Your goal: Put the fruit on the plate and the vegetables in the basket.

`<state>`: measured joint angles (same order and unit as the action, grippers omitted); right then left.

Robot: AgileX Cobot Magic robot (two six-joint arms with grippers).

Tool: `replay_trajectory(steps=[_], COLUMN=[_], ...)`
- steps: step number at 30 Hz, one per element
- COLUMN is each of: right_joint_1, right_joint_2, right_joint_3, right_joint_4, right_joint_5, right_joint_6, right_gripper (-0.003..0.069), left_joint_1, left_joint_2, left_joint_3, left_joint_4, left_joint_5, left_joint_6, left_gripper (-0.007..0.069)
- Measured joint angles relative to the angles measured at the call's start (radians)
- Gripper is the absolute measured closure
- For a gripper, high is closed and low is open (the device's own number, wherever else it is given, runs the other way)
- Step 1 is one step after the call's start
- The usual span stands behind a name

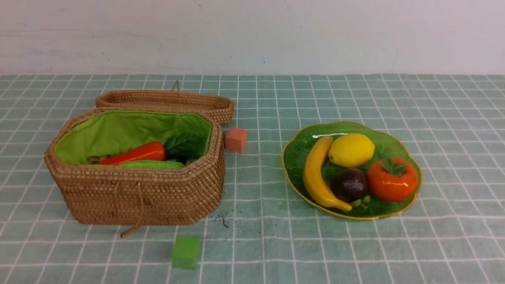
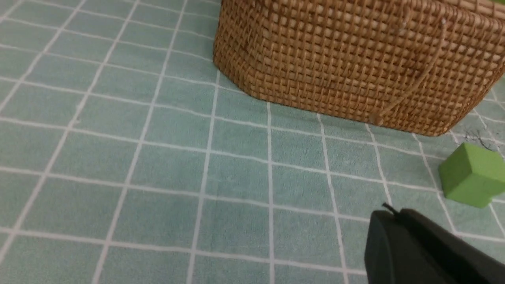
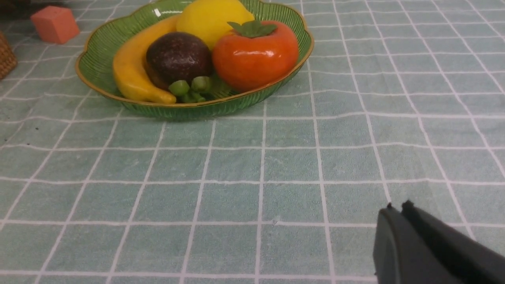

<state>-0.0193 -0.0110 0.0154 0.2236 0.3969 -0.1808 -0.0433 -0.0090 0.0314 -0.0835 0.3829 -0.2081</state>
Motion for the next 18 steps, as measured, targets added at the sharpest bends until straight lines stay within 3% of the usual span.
replay_trajectory(steps=[18], right_joint_1=[0.0], right_joint_2=[0.0], right_joint_3=[0.0], right_joint_4=[0.001], right_joint_5=[0.0], right_joint_6=[0.0], right_gripper=[0.0638], left_joint_1=[0.0], left_joint_2=[0.0], left_joint_3=[0.0], left_joint_4=[-0.012], left_joint_5=[-0.001], left_joint_6=[0.0], left_gripper=[0.0638])
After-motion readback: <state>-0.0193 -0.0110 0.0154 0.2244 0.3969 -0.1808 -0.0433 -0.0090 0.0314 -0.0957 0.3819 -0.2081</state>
